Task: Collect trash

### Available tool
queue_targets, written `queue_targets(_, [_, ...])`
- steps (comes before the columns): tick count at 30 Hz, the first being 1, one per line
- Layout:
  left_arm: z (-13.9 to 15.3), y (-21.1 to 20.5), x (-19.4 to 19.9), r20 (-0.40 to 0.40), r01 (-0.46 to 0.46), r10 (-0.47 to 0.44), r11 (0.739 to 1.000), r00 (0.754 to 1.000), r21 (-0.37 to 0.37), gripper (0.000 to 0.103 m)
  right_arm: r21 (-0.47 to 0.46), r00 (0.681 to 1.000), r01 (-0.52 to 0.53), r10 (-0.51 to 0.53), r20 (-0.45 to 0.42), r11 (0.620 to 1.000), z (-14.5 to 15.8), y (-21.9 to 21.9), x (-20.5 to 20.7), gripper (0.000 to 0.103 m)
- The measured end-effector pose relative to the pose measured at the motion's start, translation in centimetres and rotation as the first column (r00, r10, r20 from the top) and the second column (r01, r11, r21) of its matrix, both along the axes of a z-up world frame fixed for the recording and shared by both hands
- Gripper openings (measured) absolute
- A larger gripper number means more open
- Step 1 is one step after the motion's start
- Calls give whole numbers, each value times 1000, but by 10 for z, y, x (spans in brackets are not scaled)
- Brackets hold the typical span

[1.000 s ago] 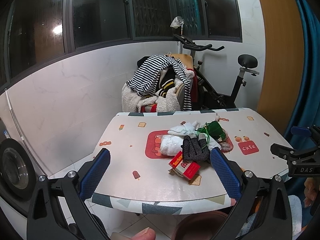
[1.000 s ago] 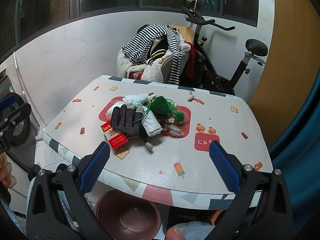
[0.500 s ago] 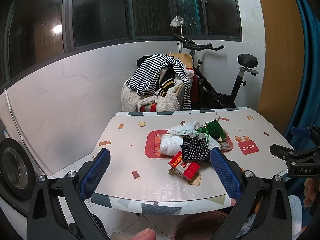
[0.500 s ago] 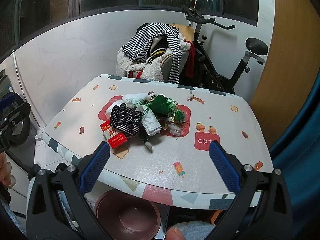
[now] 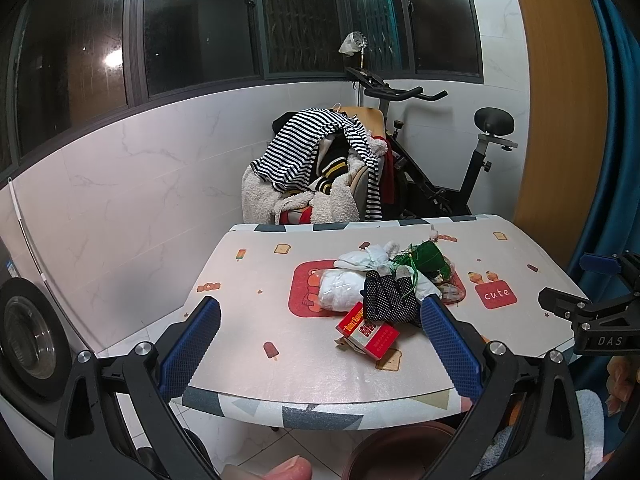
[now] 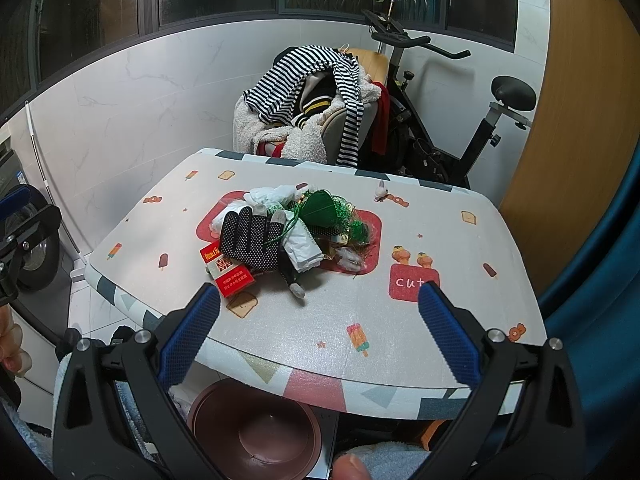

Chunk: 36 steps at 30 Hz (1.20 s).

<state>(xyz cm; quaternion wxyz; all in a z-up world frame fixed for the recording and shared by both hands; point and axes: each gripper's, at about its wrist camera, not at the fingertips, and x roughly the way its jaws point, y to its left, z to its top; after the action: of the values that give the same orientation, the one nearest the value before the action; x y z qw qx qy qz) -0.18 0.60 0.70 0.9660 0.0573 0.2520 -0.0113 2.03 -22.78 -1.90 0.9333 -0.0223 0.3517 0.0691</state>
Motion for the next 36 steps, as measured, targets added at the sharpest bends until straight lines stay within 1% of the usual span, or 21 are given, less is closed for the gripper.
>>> queue_targets(9, [-1, 0, 0, 1, 3, -3, 1000, 1000, -1, 98, -1, 1000, 0, 0, -1, 1000, 0, 0, 0, 97])
queue_targets(12, [-1, 0, -1, 8, 22, -22, 1000, 1000, -5, 98, 0, 1000, 0, 0, -1, 1000, 0, 0, 0, 97])
queue_targets(15, [-3, -2, 0, 21, 30, -30, 999, 999, 11, 98, 3, 1000, 0, 0, -1, 1000, -1, -1, 1, 97])
queue_targets(17, [-6, -2, 3, 16, 26, -26, 999, 1000, 23, 98, 6, 1000, 2, -2, -3, 1000, -2, -1, 1, 97])
queue_targets(18, [-7, -1, 4, 12, 24, -25, 1000, 1000, 18, 98, 13, 1000, 2, -2, -6, 1000, -4, -2, 2, 97])
queue_targets(19, [-9, 1, 6, 12, 31, -30, 1000, 999, -4, 98, 22, 1000, 1, -1, -10, 1000, -5, -2, 3, 97])
queue_targets(21, [-12, 9, 9, 21, 63, -62, 995, 998, -77, 98, 43, 1000, -1, 1, -19, 999, -10, -5, 5, 97])
queue_targets(23, [-16, 13, 13, 22, 57, -55, 993, 998, -101, 98, 61, 1000, -3, 5, -27, 998, -15, -7, 8, 97])
queue_targets(24, [-19, 15, 15, 12, 43, -42, 994, 999, -103, 98, 82, 999, -12, 15, -36, 997, -19, -8, 10, 97])
queue_targets(25, [-25, 18, 20, -19, 38, -40, 994, 999, -101, 98, 96, 999, -18, 22, -40, 995, -22, -9, 11, 97])
queue_targets(28, [-39, 23, 30, -84, 47, -56, 993, 995, -106, 98, 107, 999, -10, 15, -50, 994, -31, -10, 14, 97])
queue_targets(32, [-57, 30, 39, -119, 60, -74, 991, 990, -120, 98, 115, 997, -1, 10, -76, 993, -44, -12, 20, 98])
queue_targets(34, [-66, 30, 43, -140, 50, -67, 991, 988, -122, 98, 126, 994, -5, 18, -105, 992, -50, -13, 26, 97])
queue_targets(36, [-73, 30, 47, -152, 43, -61, 992, 987, -119, 98, 101, 995, -7, 18, -102, 995, -55, -10, 32, 97])
